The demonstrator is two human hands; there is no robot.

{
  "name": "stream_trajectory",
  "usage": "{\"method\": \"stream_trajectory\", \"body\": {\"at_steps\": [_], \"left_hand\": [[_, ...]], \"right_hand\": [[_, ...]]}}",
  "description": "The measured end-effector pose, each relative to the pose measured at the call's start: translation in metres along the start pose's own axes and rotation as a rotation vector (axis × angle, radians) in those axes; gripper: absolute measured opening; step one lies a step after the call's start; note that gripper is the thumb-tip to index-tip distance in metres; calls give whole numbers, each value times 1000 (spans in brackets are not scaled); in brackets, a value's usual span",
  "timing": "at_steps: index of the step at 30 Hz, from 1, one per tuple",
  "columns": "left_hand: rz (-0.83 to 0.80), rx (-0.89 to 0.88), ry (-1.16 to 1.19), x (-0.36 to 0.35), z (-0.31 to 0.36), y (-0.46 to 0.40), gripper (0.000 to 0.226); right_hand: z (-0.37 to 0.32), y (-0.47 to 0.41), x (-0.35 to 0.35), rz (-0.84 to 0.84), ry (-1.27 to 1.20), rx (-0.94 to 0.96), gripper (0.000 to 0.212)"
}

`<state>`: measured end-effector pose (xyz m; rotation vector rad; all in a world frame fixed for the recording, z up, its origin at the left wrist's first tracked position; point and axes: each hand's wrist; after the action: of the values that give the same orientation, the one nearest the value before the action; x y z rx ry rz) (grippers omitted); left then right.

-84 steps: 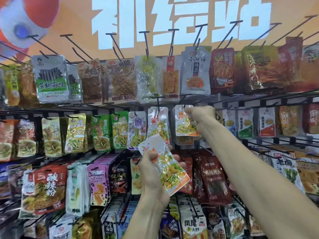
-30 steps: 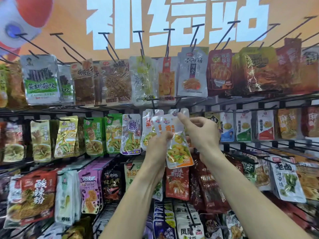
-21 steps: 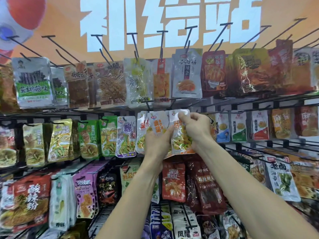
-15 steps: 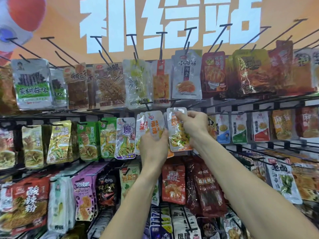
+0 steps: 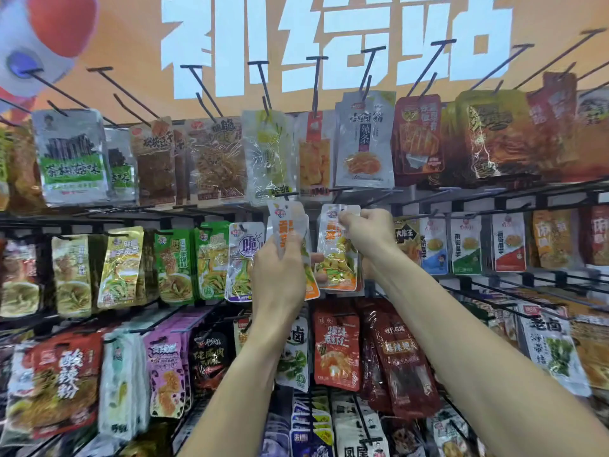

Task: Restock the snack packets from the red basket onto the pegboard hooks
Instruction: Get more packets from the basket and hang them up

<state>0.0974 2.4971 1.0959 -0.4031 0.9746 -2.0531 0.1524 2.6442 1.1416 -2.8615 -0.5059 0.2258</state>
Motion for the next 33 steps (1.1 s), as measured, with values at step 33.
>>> {"method": "stream_trajectory", "body": {"at_steps": [33], "left_hand": [[-403, 174, 212, -8, -2, -37, 20]], "right_hand": [[-13, 3, 17, -119, -55, -114, 17]]}}
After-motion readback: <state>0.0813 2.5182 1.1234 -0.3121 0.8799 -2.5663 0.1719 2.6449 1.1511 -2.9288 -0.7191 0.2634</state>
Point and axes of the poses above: each hand's wrist, its own y-axis away from the middle knuckle, its own x-axis out of the back of the hand, z = x × y, and after that the axes turned 14 degrees about -x, right-handed
